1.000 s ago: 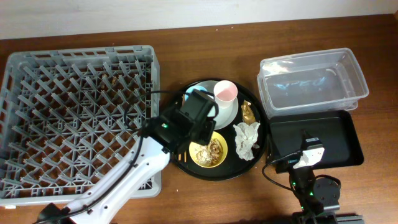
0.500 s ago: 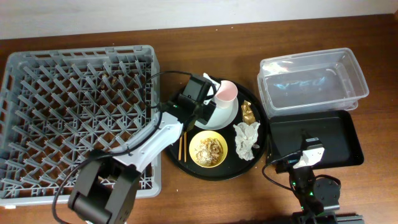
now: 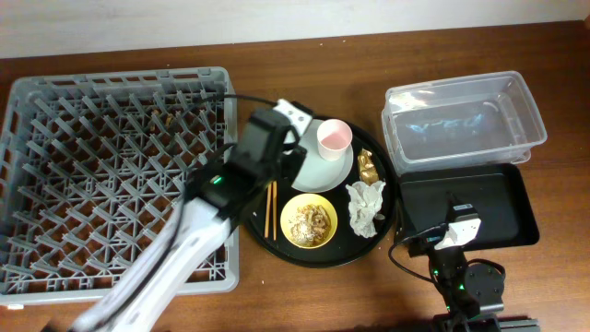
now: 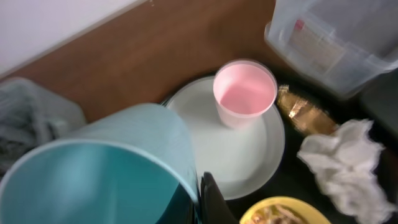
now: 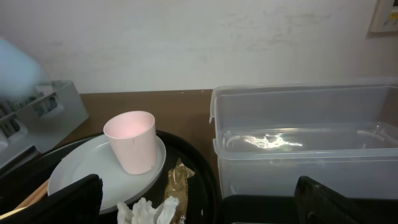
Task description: Sort waste into correct bins and load items into the dishwasher rack
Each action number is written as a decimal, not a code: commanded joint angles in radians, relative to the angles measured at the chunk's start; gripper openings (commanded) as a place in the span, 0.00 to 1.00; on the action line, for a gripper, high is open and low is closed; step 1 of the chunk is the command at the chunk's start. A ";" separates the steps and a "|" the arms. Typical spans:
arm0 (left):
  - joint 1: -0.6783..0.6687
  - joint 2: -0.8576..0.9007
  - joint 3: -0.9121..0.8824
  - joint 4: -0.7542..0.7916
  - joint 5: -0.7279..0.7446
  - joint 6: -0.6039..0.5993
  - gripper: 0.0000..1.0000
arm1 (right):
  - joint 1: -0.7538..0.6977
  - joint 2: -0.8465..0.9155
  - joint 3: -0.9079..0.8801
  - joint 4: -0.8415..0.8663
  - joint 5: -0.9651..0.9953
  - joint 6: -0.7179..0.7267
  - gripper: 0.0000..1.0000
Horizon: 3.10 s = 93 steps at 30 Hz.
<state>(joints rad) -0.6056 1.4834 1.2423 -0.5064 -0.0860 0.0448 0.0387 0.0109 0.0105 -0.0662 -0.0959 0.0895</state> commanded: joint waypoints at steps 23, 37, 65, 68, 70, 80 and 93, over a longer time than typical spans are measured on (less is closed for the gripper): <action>0.617 -0.189 0.100 -0.317 1.660 -0.104 0.00 | -0.006 0.002 -0.005 -0.003 -0.040 -0.113 0.99; 0.618 -0.189 0.100 -0.286 1.660 -0.154 0.00 | -0.006 0.933 1.162 -0.695 -1.287 -0.079 0.99; 0.540 -0.190 0.100 -0.295 1.660 -0.183 0.00 | 0.406 1.306 1.162 -0.060 -1.122 -0.032 0.57; 0.551 -0.190 0.100 -0.274 1.645 -0.183 0.20 | 0.406 1.306 1.162 -0.061 -1.121 -0.018 0.51; 0.608 -0.190 0.100 -0.257 1.510 -0.183 0.59 | 0.406 1.306 1.162 -0.102 -1.010 0.111 0.47; 0.906 -0.190 0.100 -0.387 1.026 -0.182 0.99 | 0.420 1.555 1.814 -1.006 -0.043 0.120 0.45; 0.971 -0.189 0.100 -0.479 0.340 -0.183 0.99 | 0.787 2.191 2.037 -0.576 0.230 -0.033 0.45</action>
<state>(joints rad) 0.3607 1.2991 1.3334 -0.9848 0.2687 -0.1432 0.8196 2.1685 2.0308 -0.6647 0.1349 0.0711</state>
